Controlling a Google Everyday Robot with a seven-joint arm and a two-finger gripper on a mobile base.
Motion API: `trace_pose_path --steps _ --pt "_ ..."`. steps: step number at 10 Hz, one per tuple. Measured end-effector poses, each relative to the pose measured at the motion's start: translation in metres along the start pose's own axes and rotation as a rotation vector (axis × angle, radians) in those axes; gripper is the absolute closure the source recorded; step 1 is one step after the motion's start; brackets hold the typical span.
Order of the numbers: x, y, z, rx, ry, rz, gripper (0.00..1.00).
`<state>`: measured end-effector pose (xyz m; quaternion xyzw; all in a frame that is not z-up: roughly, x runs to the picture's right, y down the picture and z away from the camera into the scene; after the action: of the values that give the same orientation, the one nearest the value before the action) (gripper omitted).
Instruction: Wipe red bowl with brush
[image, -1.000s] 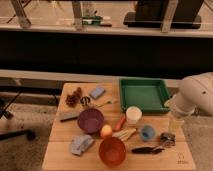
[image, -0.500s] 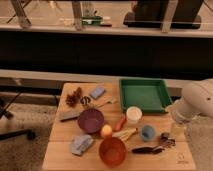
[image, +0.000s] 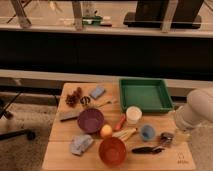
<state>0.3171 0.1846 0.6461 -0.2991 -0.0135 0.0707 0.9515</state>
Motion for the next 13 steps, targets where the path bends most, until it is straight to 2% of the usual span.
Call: trace_pose_path --steps 7,13 --pt "-0.007 0.035 0.019 -0.032 -0.03 0.002 0.2" --pt "-0.008 0.058 0.034 -0.037 -0.059 0.019 0.2"
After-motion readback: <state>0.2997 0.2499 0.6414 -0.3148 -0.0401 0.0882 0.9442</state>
